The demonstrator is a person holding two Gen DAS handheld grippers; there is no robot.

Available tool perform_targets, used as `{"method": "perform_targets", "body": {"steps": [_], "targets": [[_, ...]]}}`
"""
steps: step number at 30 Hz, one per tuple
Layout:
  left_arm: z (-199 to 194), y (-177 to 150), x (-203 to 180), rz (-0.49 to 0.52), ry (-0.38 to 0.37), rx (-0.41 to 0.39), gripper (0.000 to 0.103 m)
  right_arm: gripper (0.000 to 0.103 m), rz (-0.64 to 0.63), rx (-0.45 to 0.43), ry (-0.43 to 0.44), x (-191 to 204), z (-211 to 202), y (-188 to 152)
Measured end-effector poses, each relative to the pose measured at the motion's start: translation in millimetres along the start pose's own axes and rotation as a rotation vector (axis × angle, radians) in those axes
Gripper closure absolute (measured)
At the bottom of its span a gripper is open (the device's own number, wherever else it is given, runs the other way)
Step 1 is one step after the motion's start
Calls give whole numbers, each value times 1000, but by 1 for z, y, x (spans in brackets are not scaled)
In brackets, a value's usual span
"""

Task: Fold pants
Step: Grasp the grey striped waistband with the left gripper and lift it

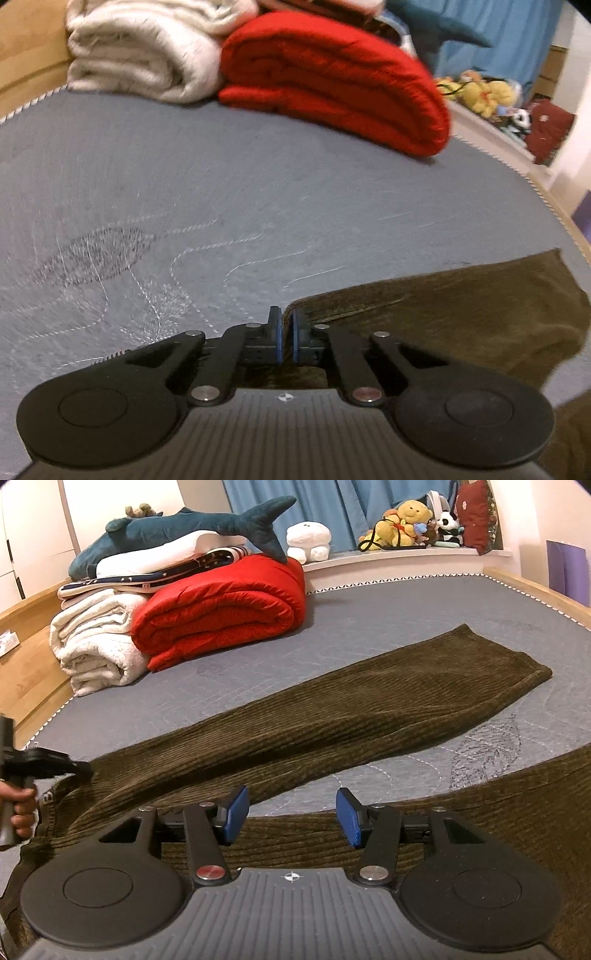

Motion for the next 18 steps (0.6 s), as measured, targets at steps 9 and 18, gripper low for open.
{"method": "perform_targets", "body": {"steps": [9,18], "targets": [[-134,-61,-85,306,-105,3,100,49,58,-24,-35,-10,-11,2],[-161,-179,-98,467,-118,201,101,49,90,-33,-18,-8,-33,-4]]}}
Point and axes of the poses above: each gripper's, at about its wrist camera, not at the fingertips, and z roughly the way its jaws point, x to its left, y to its top, the point moved 9 cm from there along z, roughly the way its jaws point, and after that the axes turned 1 degree about z, right-handed, at the moved point
